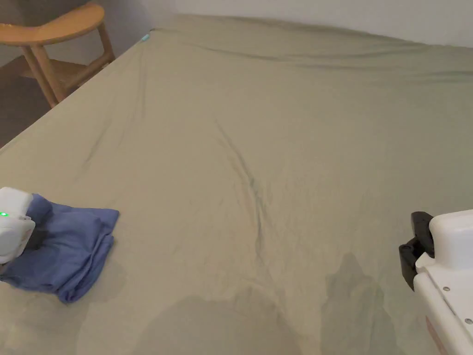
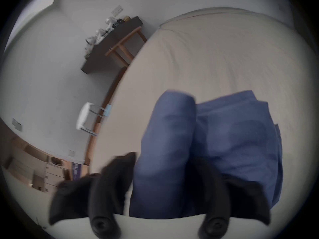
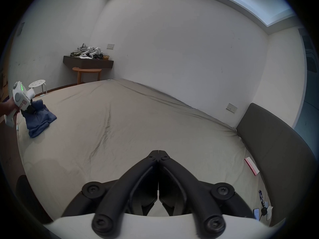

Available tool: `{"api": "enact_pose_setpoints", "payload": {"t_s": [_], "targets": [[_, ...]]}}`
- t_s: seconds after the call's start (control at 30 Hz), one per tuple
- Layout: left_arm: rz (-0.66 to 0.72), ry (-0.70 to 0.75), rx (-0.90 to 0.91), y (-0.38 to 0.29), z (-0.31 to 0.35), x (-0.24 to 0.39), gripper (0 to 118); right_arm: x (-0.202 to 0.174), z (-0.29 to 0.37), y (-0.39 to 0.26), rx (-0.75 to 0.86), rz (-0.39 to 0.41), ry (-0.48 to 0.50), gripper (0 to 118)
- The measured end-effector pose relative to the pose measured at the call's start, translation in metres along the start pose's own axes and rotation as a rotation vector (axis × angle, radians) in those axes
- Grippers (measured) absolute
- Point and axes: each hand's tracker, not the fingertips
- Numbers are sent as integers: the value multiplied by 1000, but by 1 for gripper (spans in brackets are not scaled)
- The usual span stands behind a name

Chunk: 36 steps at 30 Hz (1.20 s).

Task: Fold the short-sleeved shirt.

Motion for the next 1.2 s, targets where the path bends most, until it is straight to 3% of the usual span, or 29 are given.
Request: {"api": "enact_pose_setpoints", "payload": {"t_s": [0.03, 0.07, 0.17, 0.43, 0.63, 0.77, 0.83, 0.87, 0.97, 1.0, 1.07, 1.2], "targets": [[34, 32, 81, -13, 11, -1, 116, 1, 2, 1, 3, 0, 0, 2], [89, -3, 152, -23, 19, -12, 118, 3, 4, 2, 10, -2, -2, 2], [244, -23, 311, -36, 58, -21, 117, 10, 12, 6, 29, -20, -5, 2], [470, -141, 821, -79, 168, 13, 117, 53, 52, 22, 132, -60, -70, 2], [524, -267, 1022, -106, 235, 91, 117, 93, 96, 39, 238, -56, -140, 2], [397, -223, 1093, -123, 276, 152, 115, 109, 129, 43, 289, -29, -184, 2], [357, -247, 1119, -131, 287, 173, 106, 114, 143, 41, 306, -23, -201, 2], [348, -286, 1127, -134, 293, 180, 96, 114, 149, 39, 315, -18, -215, 2], [318, -407, 1147, -140, 302, 192, 20, 116, 162, 31, 325, -6, -245, 2], [314, -415, 1155, -143, 304, 200, 0, 116, 164, 27, 327, -8, -249, 2], [314, -385, 1171, -150, 311, 218, 0, 118, 168, 21, 324, -18, -247, 2], [289, -456, 1164, -151, 315, 224, 0, 122, 173, 11, 318, -32, -267, 2]]}}
